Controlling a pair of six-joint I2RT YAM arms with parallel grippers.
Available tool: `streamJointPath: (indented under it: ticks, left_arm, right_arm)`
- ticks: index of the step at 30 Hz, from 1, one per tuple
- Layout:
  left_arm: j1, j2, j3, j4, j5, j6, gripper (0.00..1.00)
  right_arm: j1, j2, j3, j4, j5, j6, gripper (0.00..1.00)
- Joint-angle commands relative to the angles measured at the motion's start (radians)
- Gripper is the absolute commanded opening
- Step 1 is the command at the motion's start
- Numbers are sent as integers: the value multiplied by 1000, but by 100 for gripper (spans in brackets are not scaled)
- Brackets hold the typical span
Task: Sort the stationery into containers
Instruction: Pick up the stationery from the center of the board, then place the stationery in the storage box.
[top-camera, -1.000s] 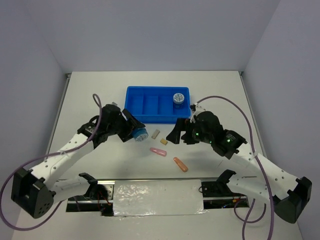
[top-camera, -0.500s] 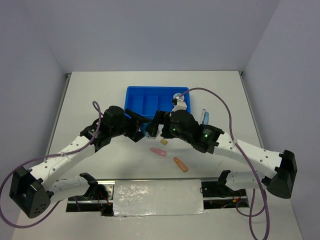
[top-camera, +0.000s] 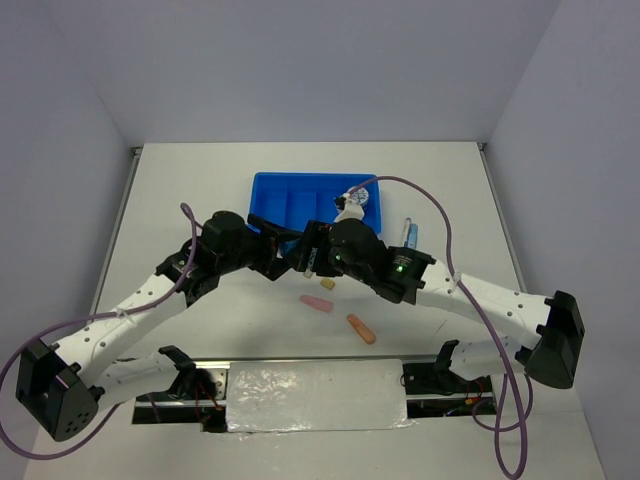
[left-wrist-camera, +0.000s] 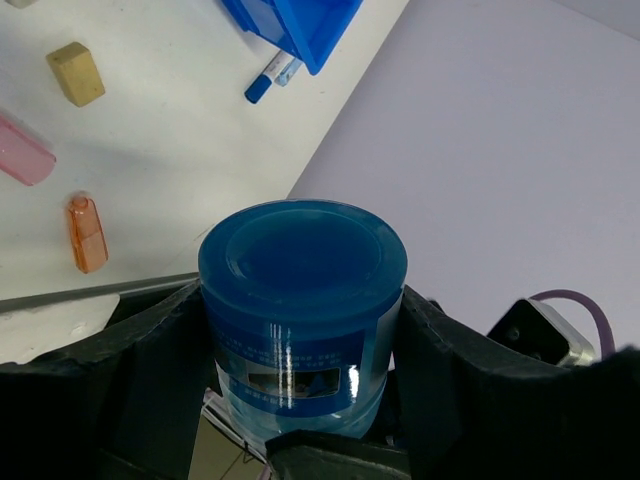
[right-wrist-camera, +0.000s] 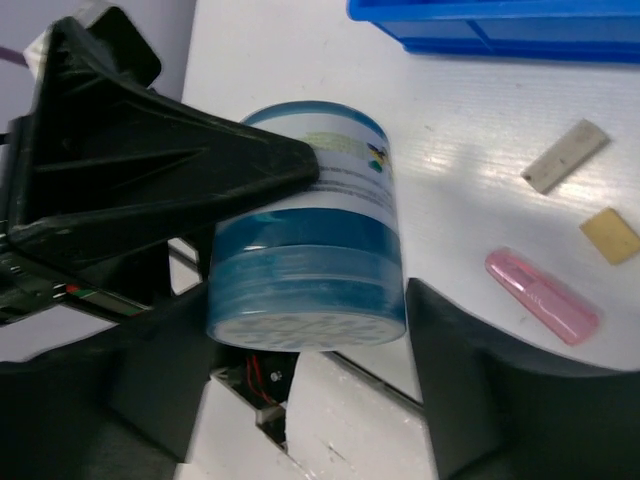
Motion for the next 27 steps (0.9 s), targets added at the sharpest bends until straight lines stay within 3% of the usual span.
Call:
streamJointPath:
  ticks: [1, 4, 6, 9, 10, 11, 13, 15, 17, 20, 23, 27]
  left_arm:
    - [-5, -3, 23, 90, 26, -14, 0]
    - [-3, 5, 35, 72, 37, -2, 0]
    - [-5, 2, 38, 53, 32, 7, 9]
    - [0, -13, 38, 16, 14, 17, 61]
    - [5, -13, 39, 13, 8, 26, 93]
    - [12, -13, 44, -1, -3, 44, 99]
    - [78, 20, 91, -37, -8, 147, 99]
    - [191, 97, 213, -210, 12, 334, 99]
    - [254, 141, 300, -400, -46, 455, 99]
    - [359, 207, 423, -542, -161, 668, 99]
    - [454, 227, 454, -548, -138, 760, 99]
    - [476, 230, 455, -513, -45, 906, 99]
  right_arm:
    - [12, 9, 16, 59, 41, 14, 72]
    - [14, -1, 26, 84, 90, -15, 54]
    - [16, 1, 35, 92, 101, -49, 38]
    - [14, 12, 73, 63, 105, -69, 26]
    - [14, 12, 79, 55, 100, -72, 25]
    - [14, 10, 84, 41, 115, -75, 25]
    - [-16, 15, 113, -64, 131, -61, 26]
    - [-59, 22, 151, -194, 115, -52, 25]
    - [-127, 35, 179, -277, 103, -76, 27]
    - [-243, 50, 210, -368, 98, -165, 26]
    - [-409, 104, 265, -397, 68, -274, 27]
    - [-533, 330, 523, -572, 23, -420, 27]
